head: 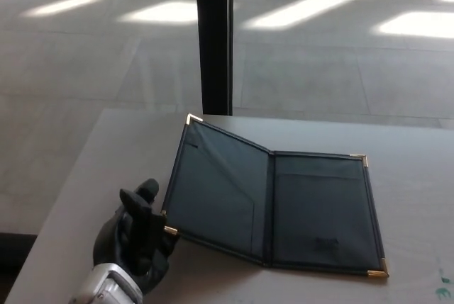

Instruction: The robot uses its left hand to push the cover of the diary kept in the middle of the desk to close it

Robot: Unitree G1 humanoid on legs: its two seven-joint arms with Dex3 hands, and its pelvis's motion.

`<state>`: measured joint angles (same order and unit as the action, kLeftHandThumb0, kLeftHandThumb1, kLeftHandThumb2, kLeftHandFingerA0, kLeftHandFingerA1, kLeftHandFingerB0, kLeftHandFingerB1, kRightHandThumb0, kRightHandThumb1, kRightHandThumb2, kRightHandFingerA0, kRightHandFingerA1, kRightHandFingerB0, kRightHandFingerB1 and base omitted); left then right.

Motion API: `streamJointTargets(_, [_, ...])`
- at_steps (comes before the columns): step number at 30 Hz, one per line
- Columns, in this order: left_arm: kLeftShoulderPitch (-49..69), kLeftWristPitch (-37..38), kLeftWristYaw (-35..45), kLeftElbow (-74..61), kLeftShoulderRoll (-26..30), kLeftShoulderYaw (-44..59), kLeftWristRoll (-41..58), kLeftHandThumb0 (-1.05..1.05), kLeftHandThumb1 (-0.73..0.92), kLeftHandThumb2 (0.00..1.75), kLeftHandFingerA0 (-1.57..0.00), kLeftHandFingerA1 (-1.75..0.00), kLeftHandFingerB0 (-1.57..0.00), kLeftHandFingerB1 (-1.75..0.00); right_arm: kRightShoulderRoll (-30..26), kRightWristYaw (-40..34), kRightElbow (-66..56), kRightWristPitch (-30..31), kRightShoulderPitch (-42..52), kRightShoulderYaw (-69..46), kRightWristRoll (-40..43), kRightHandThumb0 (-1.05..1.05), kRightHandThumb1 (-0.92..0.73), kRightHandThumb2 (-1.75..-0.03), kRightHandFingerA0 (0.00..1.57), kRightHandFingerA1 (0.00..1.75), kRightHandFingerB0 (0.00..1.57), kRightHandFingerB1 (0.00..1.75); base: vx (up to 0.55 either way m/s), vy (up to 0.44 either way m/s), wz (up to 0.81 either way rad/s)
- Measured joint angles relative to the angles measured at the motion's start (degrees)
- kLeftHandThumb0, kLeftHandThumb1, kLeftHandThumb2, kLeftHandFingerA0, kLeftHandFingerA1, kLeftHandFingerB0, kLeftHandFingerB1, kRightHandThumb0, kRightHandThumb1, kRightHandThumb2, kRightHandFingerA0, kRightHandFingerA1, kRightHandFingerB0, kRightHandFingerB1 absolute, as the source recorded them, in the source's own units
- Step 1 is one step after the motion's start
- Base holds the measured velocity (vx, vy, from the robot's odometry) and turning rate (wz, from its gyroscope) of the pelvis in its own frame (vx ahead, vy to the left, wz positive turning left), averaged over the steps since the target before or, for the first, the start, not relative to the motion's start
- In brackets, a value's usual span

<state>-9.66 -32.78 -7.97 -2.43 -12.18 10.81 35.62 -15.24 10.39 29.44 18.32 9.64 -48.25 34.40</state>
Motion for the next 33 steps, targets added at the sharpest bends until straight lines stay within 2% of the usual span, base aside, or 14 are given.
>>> streamJointTargets(2, [1.94,0.0,-0.01,-0.18,0.21,-0.35,0.2,-0.96,0.92,1.32,0.0,-0.16,0.0,-0.18,0.01,-0.65,-1.13,0.12,0.09,0.09,0.02,-0.88,-0.92,-0.75,0.53,0.72,0.5,0.56,0.0,0.0,0.0])
streamJointTargets(3, [2.71,0.03,-0.02,-0.21,0.25,-0.48,0.36,-0.92,0.92,1.32,0.0,-0.21,0.0,-0.22,0.02,-0.89,-1.47,0.18,0.12,0.09,0.04,-0.92,-0.78,-0.91,0.5,0.71,0.47,0.58,0.0,0.0,0.0])
streamJointTargets(7, [5.47,0.72,-0.02,-1.65,0.21,-1.38,1.14,-0.95,0.92,1.31,0.0,-0.19,0.0,-0.2,0.04,-1.13,-1.55,0.28,0.24,0.09,0.32,-0.92,-0.78,-0.91,0.49,0.68,0.46,0.55,0.0,0.0,0.0])
streamJointTargets(8, [5.96,0.92,-0.02,-1.93,0.16,-1.61,1.34,-0.96,0.92,1.31,0.0,-0.17,0.0,-0.18,0.04,-1.13,-1.37,0.28,0.35,0.09,0.39,-0.89,-0.92,-0.72,0.48,0.68,0.48,0.53,0.0,0.0,0.0])
streamJointTargets(9, [6.15,0.99,-0.03,-2.03,0.13,-1.73,1.48,-0.96,0.91,1.31,0.0,-0.17,0.0,-0.18,0.04,-1.12,-1.28,0.28,0.47,0.09,0.45,-0.94,-0.77,-0.91,0.5,0.71,0.47,0.58,0.0,0.0,0.0])
streamJointTargets(11, [6.21,1.01,-0.14,-2.2,0.1,-1.88,1.89,-0.95,0.92,1.31,0.0,-0.16,0.0,-0.18,0.16,-1.11,-1.24,0.28,1.19,0.09,0.62,-0.94,-0.77,-0.91,0.53,0.72,0.48,0.58,0.0,0.0,0.0])
streamJointTargets(12, [6.15,1.0,-0.28,-2.26,0.1,-2.06,2.08,-0.94,0.92,1.3,0.0,-0.18,0.0,-0.18,0.31,-1.11,-1.37,0.28,1.61,0.12,0.68,-0.88,-0.92,-0.72,0.54,0.7,0.51,0.54,0.0,0.0,0.0])
streamJointTargets(19, [4.7,1.0,-2.25,-2.1,0.22,-3.25,3.39,-0.88,0.92,1.3,0.0,-0.16,0.0,-0.18,0.63,-1.14,-1.01,0.26,2.4,0.21,0.82,-0.86,-0.92,-0.74,0.51,0.67,0.48,0.51,0.0,0.0,0.0])
streamJointTargets(25, [-3.25,1.01,-5.08,-0.08,-0.36,-3.19,3.96,-0.85,0.92,1.3,0.0,-0.22,0.0,-0.23,0.63,-0.83,-0.82,0.25,3.15,0.33,0.88,-0.84,-0.92,-0.75,0.46,0.66,0.46,0.49,0.0,0.0,0.0])
streamJointTargets(26, [-4.3,1.01,-5.46,0.41,-0.51,-3.19,3.97,-0.86,0.92,1.31,0.0,-0.21,0.0,-0.22,0.63,-0.78,-0.82,0.25,3.26,0.35,0.89,-0.91,-0.8,-0.91,0.47,0.7,0.44,0.55,0.0,0.0,0.0])
streamJointTargets(30, [-10.69,1.49,-6.93,2.41,-3.83,-3.06,4.02,-0.86,0.92,1.31,0.0,-0.19,0.0,-0.2,0.67,-0.76,-1.02,0.25,3.97,0.35,0.92,-0.9,-0.78,-0.91,0.51,0.69,0.49,0.56,0.0,0.0,0.0])
streamJointTargets(31, [-11.85,1.78,-7.14,2.75,-4.34,-3.23,4.05,-0.89,0.92,1.31,0.0,-0.18,0.0,-0.2,0.68,-0.79,-1.07,0.26,4.08,0.35,0.92,-0.83,-0.92,-0.73,0.5,0.69,0.52,0.55,0.0,0.0,0.0])
streamJointTargets(32, [-13.46,2.04,-7.44,3.36,-4.97,-3.59,4.14,-0.89,0.92,1.3,-0.05,-0.22,-0.04,-0.22,0.71,-0.84,-1.16,0.26,4.21,0.35,0.92,-0.83,-0.92,-0.73,0.5,0.7,0.51,0.54,0.0,0.0,0.0])
streamJointTargets(33, [-14.55,2.17,-7.68,3.74,-5.47,-3.71,4.17,-0.9,0.92,1.31,0.0,-0.18,0.0,-0.19,0.71,-0.88,-1.26,0.26,4.28,0.35,0.92,-0.83,-0.92,-0.74,0.51,0.7,0.5,0.53,0.0,0.0,0.0])
